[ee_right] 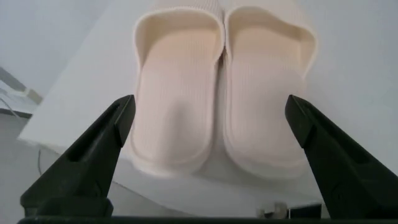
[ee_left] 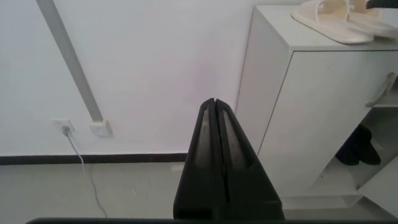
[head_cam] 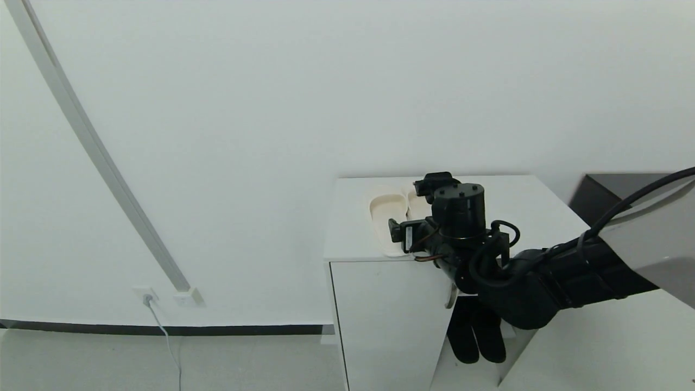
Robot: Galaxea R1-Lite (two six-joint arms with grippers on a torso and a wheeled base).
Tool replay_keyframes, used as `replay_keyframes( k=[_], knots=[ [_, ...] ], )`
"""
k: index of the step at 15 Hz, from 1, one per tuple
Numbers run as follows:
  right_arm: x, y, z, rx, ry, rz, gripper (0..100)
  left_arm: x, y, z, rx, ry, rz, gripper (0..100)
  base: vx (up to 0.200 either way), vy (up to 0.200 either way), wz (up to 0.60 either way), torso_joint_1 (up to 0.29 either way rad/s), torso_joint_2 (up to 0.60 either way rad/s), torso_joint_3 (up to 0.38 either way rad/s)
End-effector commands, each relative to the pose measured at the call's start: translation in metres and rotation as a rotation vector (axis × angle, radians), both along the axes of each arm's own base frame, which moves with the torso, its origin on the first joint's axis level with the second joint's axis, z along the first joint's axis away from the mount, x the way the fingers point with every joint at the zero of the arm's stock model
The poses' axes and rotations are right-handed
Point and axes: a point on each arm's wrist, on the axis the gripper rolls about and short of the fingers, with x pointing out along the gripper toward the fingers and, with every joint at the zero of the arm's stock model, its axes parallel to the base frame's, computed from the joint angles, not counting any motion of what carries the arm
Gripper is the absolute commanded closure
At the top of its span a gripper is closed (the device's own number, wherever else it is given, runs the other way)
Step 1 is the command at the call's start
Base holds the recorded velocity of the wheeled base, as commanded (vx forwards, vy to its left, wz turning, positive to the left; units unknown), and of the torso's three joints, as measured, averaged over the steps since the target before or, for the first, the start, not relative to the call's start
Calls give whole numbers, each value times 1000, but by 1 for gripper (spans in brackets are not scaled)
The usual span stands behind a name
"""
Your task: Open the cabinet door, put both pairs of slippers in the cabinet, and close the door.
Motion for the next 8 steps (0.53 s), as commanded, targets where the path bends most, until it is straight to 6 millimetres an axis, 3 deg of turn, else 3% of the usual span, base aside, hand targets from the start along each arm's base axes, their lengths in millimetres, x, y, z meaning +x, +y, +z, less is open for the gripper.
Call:
replay_keyframes(
  k=[1,8],
  knots=[
    [9,0,-20,-21,14,-11,0,0,0,0,-1,2,1,100,200,0,0,7,7,7],
    [49,6,-31,-3,1,-7,0,0,0,0,-1,2,1,100,0,0,0,0,0,0]
  ],
)
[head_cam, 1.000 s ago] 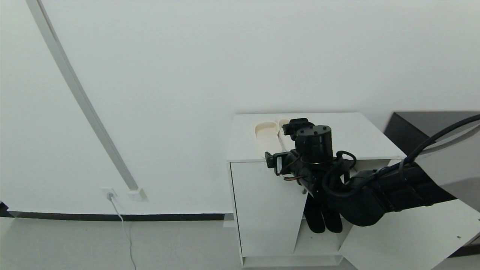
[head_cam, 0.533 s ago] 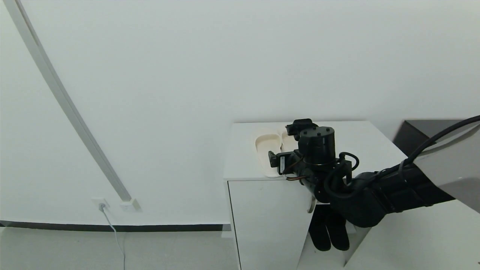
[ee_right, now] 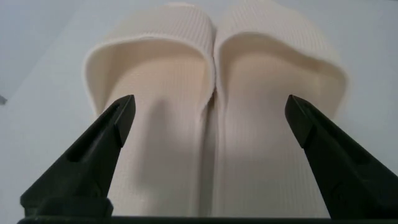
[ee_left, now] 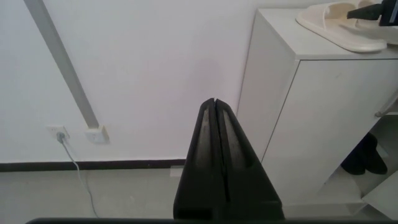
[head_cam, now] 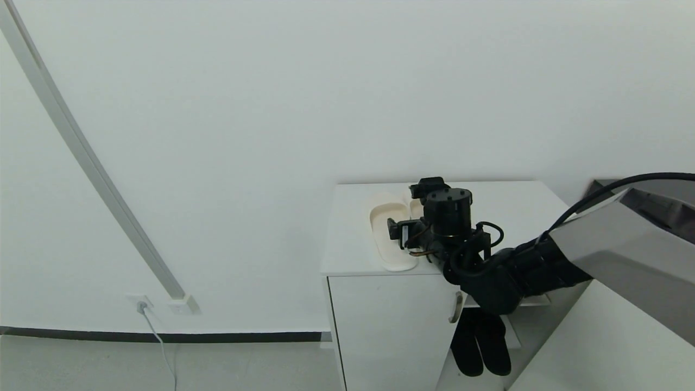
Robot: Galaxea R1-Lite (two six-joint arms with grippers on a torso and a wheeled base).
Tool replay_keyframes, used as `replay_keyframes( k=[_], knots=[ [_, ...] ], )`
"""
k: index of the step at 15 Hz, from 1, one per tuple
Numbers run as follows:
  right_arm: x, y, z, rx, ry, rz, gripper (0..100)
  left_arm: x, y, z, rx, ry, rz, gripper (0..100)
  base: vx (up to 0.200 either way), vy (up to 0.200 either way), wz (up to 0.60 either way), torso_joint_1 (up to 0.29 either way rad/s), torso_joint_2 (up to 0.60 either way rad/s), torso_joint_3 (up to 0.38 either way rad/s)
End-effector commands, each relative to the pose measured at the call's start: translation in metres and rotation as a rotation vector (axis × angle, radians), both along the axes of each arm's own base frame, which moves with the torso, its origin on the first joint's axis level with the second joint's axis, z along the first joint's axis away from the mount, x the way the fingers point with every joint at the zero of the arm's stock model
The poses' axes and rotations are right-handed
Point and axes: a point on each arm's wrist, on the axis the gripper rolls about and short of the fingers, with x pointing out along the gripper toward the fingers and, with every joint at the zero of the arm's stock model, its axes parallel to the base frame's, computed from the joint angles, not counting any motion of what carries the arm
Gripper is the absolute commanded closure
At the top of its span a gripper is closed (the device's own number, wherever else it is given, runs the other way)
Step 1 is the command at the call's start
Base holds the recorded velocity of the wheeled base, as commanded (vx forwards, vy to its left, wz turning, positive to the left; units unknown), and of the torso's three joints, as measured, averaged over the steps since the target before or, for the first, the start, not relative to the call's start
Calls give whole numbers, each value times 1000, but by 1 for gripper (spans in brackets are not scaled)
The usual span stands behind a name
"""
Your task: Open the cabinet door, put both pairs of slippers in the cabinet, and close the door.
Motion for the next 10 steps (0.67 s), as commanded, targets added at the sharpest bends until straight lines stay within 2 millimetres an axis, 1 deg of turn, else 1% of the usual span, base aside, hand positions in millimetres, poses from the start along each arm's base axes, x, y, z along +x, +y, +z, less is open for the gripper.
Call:
replay_keyframes(
  k=[1,3,7,10],
  knots=[
    [12,4,-10,-5,10,0,0,0,0,0,0,1,1,100,0,0,0,0,0,0],
    [27,8,-12,0,5,-7,0,0,0,0,0,1,1,100,0,0,0,0,0,0],
    [47,16,-20,12,-12,-18,0,0,0,0,-2,1,1,100,0,0,0,0,0,0],
    [53,18,-17,11,-10,-21,0,0,0,0,-2,1,3,100,0,0,0,0,0,0]
  ],
)
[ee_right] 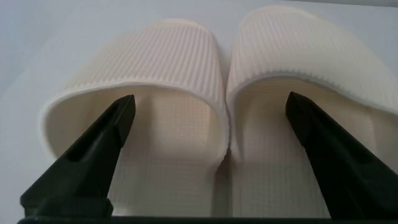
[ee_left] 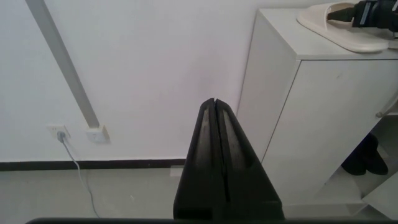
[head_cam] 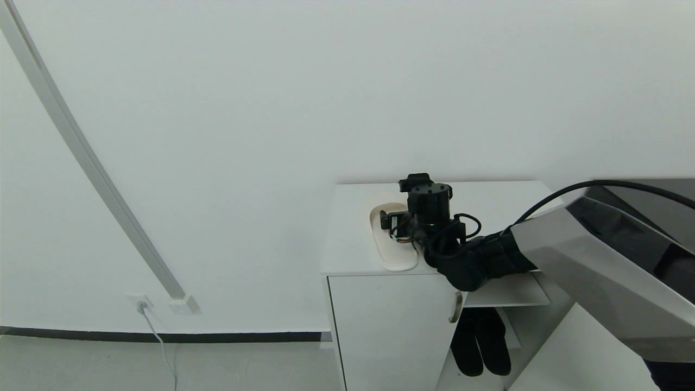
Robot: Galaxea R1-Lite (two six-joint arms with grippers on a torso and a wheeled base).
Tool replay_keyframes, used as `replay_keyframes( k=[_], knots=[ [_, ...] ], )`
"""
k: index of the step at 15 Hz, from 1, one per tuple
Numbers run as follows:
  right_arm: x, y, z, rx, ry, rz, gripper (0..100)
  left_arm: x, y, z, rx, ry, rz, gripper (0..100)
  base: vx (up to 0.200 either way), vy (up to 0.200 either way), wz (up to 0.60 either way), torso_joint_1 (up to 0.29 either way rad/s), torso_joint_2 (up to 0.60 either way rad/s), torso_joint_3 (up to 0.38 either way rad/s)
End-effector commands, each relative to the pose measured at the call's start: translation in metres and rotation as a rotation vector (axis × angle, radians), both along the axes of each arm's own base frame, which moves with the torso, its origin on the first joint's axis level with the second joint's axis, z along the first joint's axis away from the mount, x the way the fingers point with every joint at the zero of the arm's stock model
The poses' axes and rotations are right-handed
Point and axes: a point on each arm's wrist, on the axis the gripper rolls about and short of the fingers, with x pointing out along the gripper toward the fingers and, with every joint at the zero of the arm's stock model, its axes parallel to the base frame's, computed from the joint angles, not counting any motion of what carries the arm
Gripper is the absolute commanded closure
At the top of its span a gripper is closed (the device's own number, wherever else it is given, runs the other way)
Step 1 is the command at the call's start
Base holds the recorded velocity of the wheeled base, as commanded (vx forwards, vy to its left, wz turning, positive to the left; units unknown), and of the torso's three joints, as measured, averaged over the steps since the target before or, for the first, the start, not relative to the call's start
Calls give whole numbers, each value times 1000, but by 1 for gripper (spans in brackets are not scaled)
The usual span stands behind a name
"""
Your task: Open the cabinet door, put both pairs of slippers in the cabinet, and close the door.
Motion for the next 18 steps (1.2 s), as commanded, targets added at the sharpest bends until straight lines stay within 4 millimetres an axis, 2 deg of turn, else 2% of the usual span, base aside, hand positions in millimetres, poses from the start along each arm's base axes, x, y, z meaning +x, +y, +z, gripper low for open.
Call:
replay_keyframes(
  k=[1,6,11,14,18],
  knots=[
    [5,3,-5,-3,3,-2,100,0,0,0,0,2,1,100,0,0,0,0,0,0],
    [8,6,-6,4,-4,0,100,0,0,0,-2,2,1,100,0,0,0,0,0,0],
    [-8,-1,16,13,-16,6,100,0,0,0,-2,2,1,100,0,0,0,0,0,0],
    [-32,-12,33,9,-5,21,100,0,0,0,-2,2,0,100,0,0,0,0,0,0],
    [-73,-27,51,11,11,90,100,0,0,0,-3,2,0,100,0,0,0,0,0,0]
  ],
)
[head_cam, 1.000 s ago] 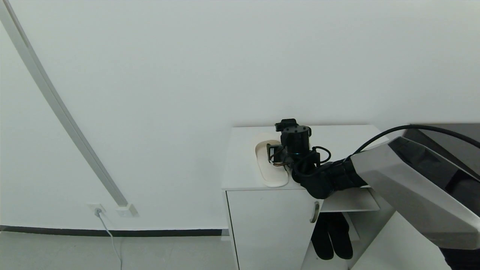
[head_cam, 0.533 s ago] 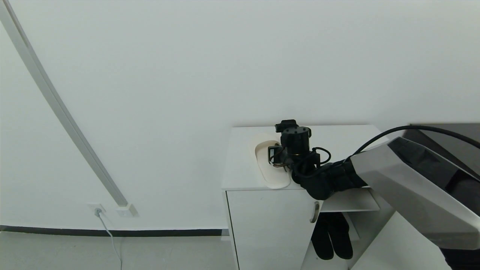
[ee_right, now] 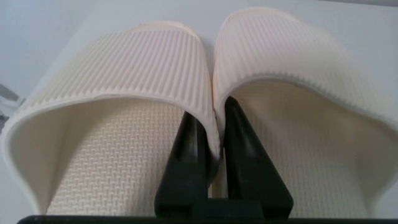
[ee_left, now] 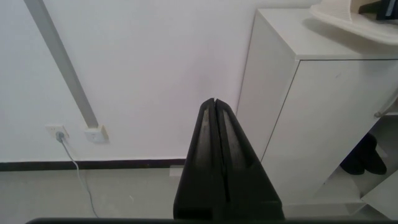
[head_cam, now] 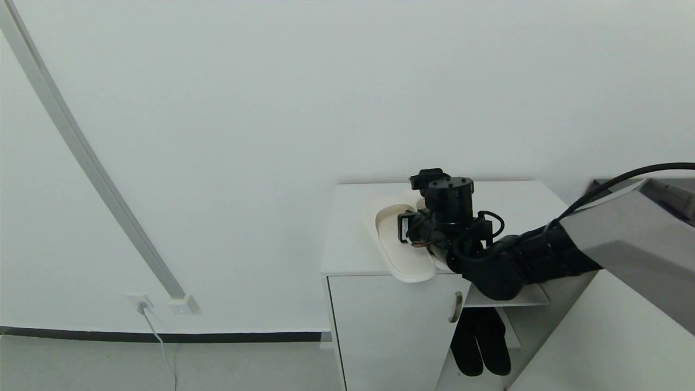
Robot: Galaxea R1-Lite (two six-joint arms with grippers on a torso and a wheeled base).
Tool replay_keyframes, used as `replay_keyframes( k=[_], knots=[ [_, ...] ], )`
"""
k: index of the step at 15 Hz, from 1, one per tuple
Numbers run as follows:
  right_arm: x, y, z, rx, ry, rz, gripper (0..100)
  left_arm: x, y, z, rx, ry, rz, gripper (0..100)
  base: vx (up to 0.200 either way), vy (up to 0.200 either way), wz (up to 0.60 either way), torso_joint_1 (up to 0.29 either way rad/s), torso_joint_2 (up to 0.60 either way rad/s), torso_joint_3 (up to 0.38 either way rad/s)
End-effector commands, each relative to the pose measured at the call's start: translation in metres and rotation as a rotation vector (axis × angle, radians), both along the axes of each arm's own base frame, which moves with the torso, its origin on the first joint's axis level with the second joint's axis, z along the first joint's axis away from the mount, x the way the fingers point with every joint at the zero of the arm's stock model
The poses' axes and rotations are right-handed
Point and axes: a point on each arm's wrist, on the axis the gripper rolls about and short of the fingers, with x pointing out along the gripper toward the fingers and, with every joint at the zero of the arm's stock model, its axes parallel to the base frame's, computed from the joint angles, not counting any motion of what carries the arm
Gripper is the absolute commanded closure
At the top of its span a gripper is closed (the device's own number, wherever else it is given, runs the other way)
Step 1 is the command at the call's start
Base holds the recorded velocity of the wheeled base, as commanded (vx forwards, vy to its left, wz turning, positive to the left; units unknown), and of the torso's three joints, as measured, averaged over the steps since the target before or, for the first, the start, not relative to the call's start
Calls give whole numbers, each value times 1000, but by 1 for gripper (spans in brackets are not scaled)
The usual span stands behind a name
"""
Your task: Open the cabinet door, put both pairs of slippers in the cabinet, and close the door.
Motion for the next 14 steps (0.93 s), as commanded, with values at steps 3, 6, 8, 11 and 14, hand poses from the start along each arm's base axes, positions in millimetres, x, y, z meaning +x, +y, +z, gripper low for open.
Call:
replay_keyframes(
  k=[3,6,8,11,14],
  knots=[
    [-59,-23,26,13,-1,93,100,0,0,0,-1,2,1,100,0,0,0,0,0,0],
    [-95,-36,28,2,25,176,100,0,0,0,-1,2,1,100,0,0,0,0,0,0],
    [-120,-42,29,-3,38,216,100,0,0,0,0,2,1,100,0,0,0,0,0,0],
    [-143,-48,25,-8,52,265,100,0,0,0,2,2,1,100,0,0,0,0,0,0],
    [-148,-50,26,-7,50,270,100,0,0,0,2,2,1,100,0,0,0,0,0,0]
  ],
)
